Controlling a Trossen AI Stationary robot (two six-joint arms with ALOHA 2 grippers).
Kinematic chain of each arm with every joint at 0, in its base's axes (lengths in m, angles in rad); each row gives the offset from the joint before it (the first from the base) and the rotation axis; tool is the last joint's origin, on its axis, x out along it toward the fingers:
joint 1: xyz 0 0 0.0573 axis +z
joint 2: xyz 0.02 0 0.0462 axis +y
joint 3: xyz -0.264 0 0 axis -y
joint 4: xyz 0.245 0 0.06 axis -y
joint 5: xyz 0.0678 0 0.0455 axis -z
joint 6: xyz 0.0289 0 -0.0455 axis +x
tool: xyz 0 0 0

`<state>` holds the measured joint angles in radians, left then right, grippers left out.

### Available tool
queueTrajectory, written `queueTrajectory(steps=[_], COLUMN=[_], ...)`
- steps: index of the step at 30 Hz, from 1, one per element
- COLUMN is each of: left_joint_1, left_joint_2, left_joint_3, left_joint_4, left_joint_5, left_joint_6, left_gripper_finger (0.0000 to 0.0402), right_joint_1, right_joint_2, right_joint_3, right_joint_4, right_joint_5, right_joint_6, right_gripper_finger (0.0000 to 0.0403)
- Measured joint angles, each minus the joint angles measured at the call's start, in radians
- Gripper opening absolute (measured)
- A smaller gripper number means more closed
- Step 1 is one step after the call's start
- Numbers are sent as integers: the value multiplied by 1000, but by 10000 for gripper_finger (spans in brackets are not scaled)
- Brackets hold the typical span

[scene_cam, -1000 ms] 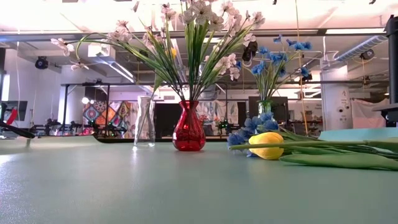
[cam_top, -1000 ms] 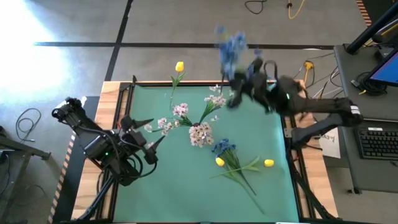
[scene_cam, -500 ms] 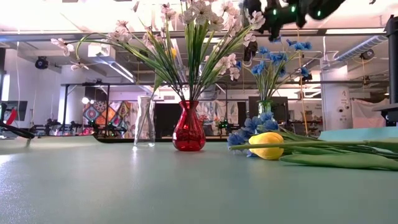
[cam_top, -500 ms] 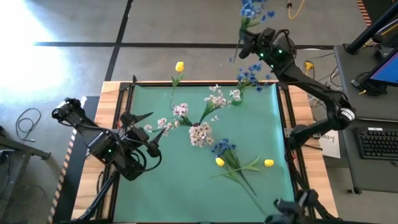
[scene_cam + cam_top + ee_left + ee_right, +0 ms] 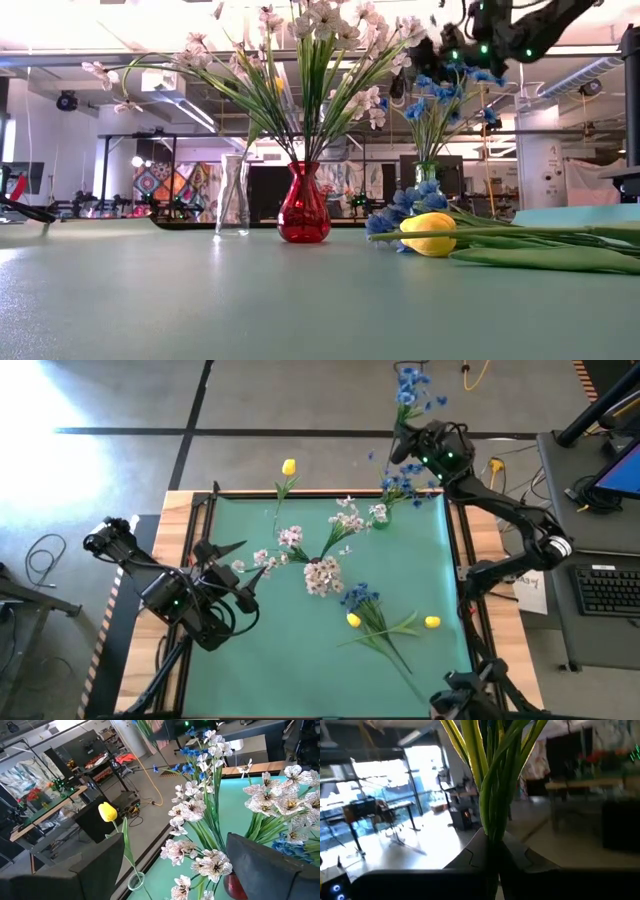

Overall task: Sort flowers into vase by color
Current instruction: Put the blue flowers into the green vase

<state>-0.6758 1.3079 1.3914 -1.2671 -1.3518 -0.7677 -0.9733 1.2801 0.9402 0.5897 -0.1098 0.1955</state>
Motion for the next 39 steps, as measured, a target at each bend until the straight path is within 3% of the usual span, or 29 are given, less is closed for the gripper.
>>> queueTrajectory(steps=[9,21,32,39], left_joint_1=[0,0,0,0], left_joint_2=[0,0,0,0], left_joint_3=[0,0,0,0], left_joint_4=[0,-1,-5,-7], left_joint_5=[0,1,1,1], left_joint_6=[0,0,0,10], left_gripper_finger=[331,331,331,331], right_joint_1=[-5,-5,-2,14], right_joint_2=[2,2,2,2], right_joint_3=[-107,-111,-111,-142], right_joint_4=[16,-1,-16,33], right_joint_5=[-66,-215,-317,-327], right_joint_6=[59,95,-35,-85], right_gripper_finger=[18,18,18,18])
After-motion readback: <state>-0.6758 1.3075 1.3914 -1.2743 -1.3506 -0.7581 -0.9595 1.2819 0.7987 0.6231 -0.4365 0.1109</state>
